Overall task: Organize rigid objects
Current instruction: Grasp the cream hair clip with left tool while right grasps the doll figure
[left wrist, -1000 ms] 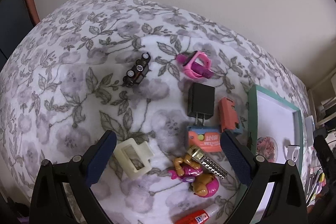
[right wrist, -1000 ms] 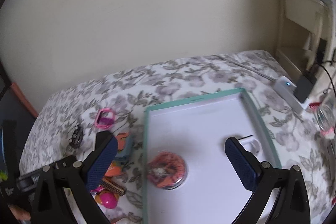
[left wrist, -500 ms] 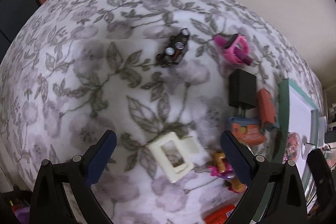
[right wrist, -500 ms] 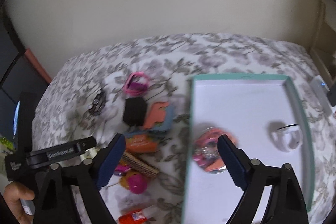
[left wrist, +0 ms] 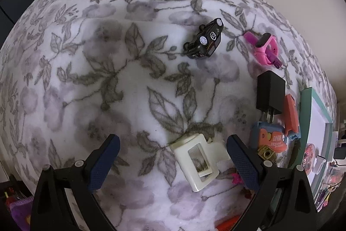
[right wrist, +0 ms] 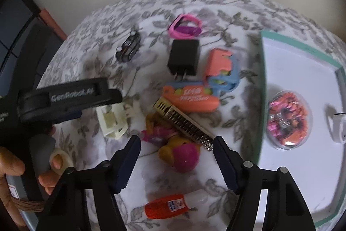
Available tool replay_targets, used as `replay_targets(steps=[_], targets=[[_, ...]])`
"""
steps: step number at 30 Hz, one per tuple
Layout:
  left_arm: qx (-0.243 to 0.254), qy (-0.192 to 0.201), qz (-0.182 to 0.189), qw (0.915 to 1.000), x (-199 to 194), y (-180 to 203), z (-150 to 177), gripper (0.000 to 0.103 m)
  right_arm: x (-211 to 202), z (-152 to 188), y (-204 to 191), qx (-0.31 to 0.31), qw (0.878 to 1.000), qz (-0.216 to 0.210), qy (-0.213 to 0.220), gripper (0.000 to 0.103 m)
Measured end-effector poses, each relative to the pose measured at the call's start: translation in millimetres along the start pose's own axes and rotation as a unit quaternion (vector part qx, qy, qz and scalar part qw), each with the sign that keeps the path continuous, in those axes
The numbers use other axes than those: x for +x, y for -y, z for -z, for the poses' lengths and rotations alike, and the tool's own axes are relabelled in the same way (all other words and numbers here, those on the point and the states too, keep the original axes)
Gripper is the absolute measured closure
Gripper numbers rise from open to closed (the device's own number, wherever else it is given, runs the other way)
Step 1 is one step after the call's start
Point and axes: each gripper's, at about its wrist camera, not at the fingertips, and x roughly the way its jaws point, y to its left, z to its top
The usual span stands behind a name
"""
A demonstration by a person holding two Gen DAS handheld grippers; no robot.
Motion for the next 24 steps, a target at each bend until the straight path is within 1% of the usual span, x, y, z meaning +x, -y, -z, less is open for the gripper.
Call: replay_targets(steps=[2, 3, 7, 9, 11, 14, 18, 20, 21, 22, 24], targets=[[0.002, 0.001, -0.001, 1.0000, 0.9, 0.8, 0.4, 0.004, 3.3, 0.7, -1.0, -0.001, 1.000, 0.001, -0.007, 0.045], [0.003, 0.003, -0.004, 1.0000, 1.2, 1.9, 0.4, 0.004, 4.7, 0.9, -1.2, -0.002, 1.000, 0.002, -0.009, 0.047], [0.017, 0.001, -0.013, 0.9998, 6.5, 11.1, 1.0, 0.004, 7.0, 0.3, -1.1, -0.005, 1.000, 0.002, -0.011, 0.048], [0.026, -0.007, -0.012, 0.9996, 8.3, 18.4, 2.7, 0.004, 7.1, -0.1, -0.1, -0.001, 1.000, 0.000, -0.013, 0.051], [0.031, -0.005, -0.011, 0.9994, 7.1, 21.3, 3.7, 0.004, 7.1, 0.3, 0.6, -0.001, 1.000, -0.003, -0.019, 0.053], [0.046, 0.004, -0.024, 0.9987, 5.4, 30.1, 4.8, 0.004, 7.9, -0.2, 1.5, 0.002, 1.000, -0.009, -0.024, 0.054], [0.057, -0.002, -0.036, 0.9977, 12.2, 43.2, 5.9, 0.005, 9.3, 1.7, 2.1, 0.010, 0.999, -0.028, -0.037, 0.055], [0.061, -0.004, -0.043, 0.9972, 17.6, 50.0, 7.1, 0.009, 10.8, 2.5, 0.5, 0.008, 0.999, -0.026, -0.039, 0.055], [0.063, -0.004, -0.047, 0.9969, 19.7, 52.2, 8.2, 0.016, 12.1, 2.6, 0.0, 0.007, 0.999, -0.023, -0.040, 0.055], [0.064, -0.005, -0.051, 0.9966, 21.5, 54.3, 9.4, 0.021, 14.6, 3.1, -0.7, 0.004, 0.999, -0.019, -0.042, 0.055], [0.065, -0.008, -0.054, 0.9964, 26.8, 58.2, 14.0, 0.023, 17.9, 3.3, -1.1, 0.001, 0.999, -0.012, -0.041, 0.055]])
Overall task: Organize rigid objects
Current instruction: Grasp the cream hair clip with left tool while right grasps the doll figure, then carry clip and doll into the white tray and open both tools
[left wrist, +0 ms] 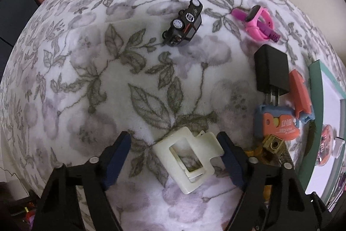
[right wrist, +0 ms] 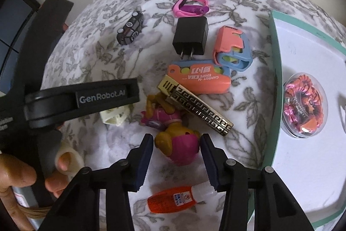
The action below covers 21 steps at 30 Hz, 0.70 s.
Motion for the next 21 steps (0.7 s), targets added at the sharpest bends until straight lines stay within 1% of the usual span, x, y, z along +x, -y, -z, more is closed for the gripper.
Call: replay_targets(steps=[4, 8, 16, 17, 19, 20, 21], targets=[[0.001, -0.004, -0.003, 1.0000, 8.8, 3.2, 6.8, 0.024, 7.9, -0.1, 1.3, -0.002, 1.000, 0.005, -0.004, 0.055], [0.003, 0.001, -0.009, 1.0000, 11.1, 5.4, 10.2, 0.024, 13.1, -0.9, 1.3, -0.001, 1.000, 0.006, -0.002, 0.055], [0.003, 0.008, -0.015, 0.9998, 12.9, 7.7, 3.7, 0.024, 12.2, -1.8, 1.0, -0.003, 1.000, 0.005, 0.007, 0.056], [0.003, 0.008, -0.016, 0.9998, 12.2, 8.0, 4.4, 0.025, 11.5, -1.4, 0.6, -0.004, 1.000, 0.006, 0.006, 0.056], [0.002, 0.009, -0.012, 0.9999, 9.1, 8.4, 6.4, 0.035, 10.0, -1.0, 1.0, -0.003, 1.000, 0.005, 0.006, 0.056], [0.004, 0.011, -0.013, 0.9999, 10.4, 6.8, 5.6, 0.038, 8.8, -1.3, 2.1, 0.000, 1.000, 0.002, 0.004, 0.056], [0.006, 0.013, -0.017, 0.9998, 7.5, 8.3, 5.3, 0.044, 7.8, -1.3, 3.0, 0.002, 1.000, -0.001, 0.004, 0.056]])
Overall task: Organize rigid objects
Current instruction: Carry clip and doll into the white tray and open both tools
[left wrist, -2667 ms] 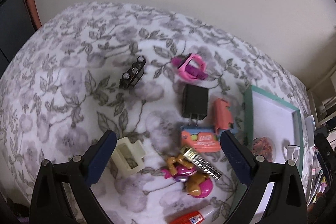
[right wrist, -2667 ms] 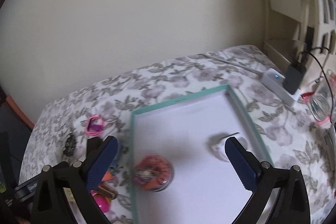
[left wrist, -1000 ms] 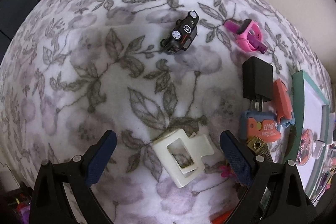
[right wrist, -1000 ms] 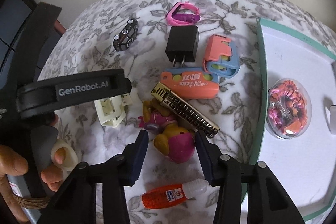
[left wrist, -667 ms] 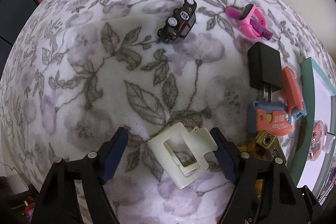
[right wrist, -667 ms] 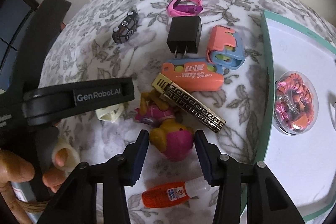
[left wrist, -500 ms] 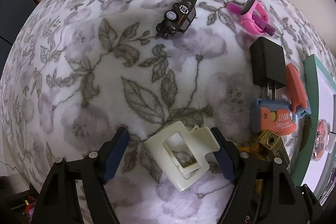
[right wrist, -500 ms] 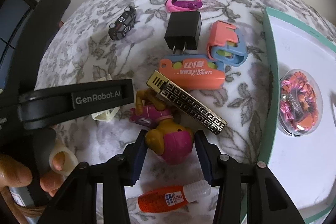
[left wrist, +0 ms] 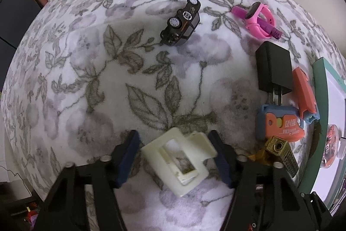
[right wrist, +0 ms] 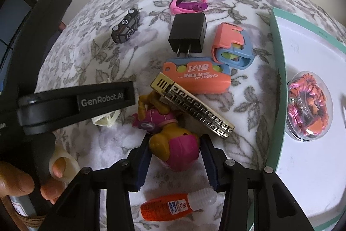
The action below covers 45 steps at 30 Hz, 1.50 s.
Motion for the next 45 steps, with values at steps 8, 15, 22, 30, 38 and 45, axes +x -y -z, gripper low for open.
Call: replay_targets(steps=[8, 15, 22, 30, 38, 45], targets=[[-0.018, 0.009, -0.003, 0.9998, -16.8, -18.9, -9.0, 0.044, -18.3, -3.0, 4.7, 0.017, 0.999, -0.032, 0.015, 0.056], [-0.044, 0.069, 0.004, 0.9966, -63.0, -42.7, -20.7, 0.045, -47.2, -9.1, 8.0, 0.027, 0.997, -0.056, 0.051, 0.056], [-0.055, 0.118, 0.029, 0.9910, -104.3, -43.9, -16.7, 0.044, -90.3, -15.0, 28.7, 0.054, 0.993, -0.036, 0.101, 0.056], [-0.022, 0.135, 0.060, 0.9887, -126.6, -14.7, -7.3, 0.044, -115.2, -11.9, 87.7, 0.130, 0.983, 0.024, 0.124, 0.056], [0.035, 0.138, 0.079, 0.9867, -140.8, 30.9, 7.7, 0.044, -125.0, 11.9, 159.0, 0.233, 0.964, 0.071, 0.107, 0.056], [0.114, 0.135, 0.097, 0.9796, -151.0, 88.5, 33.0, 0.044, -137.5, 39.1, 206.7, 0.295, 0.945, 0.098, 0.096, 0.056]])
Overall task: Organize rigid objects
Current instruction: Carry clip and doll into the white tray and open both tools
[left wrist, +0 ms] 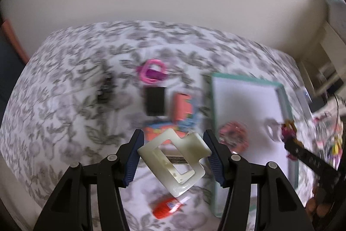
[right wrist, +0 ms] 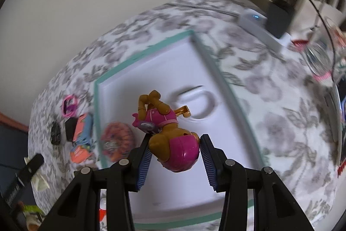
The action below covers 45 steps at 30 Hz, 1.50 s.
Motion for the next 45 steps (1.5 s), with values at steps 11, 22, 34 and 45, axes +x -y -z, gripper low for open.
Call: replay_targets(steps=[11, 22, 34, 45], targets=[[0.085, -0.027, 0.031, 0.9956, 11.9, 73.5, 23.1, 0.044, -0.7, -0.7, 39.9, 0.026, 0.999, 0.029, -0.016, 0.056], [0.146, -0.058, 0.021, 0.9874, 47.7, 110.6, 49.5, 0.044, 32.3, 15.0, 40.8, 0.009, 0.997, 0.043, -0.068, 0.056], [0.156, -0.059, 0.023, 0.9857, 53.6, 114.5, 55.9, 0.038, 39.0, 19.4, 43.0, 0.014, 0.996, 0.041, -0.081, 0.055], [0.110, -0.035, 0.010, 0.9932, 39.0, 88.6, 46.2, 0.025, 42.0, 18.6, 38.2, 0.005, 0.996, 0.033, -0.088, 0.045]])
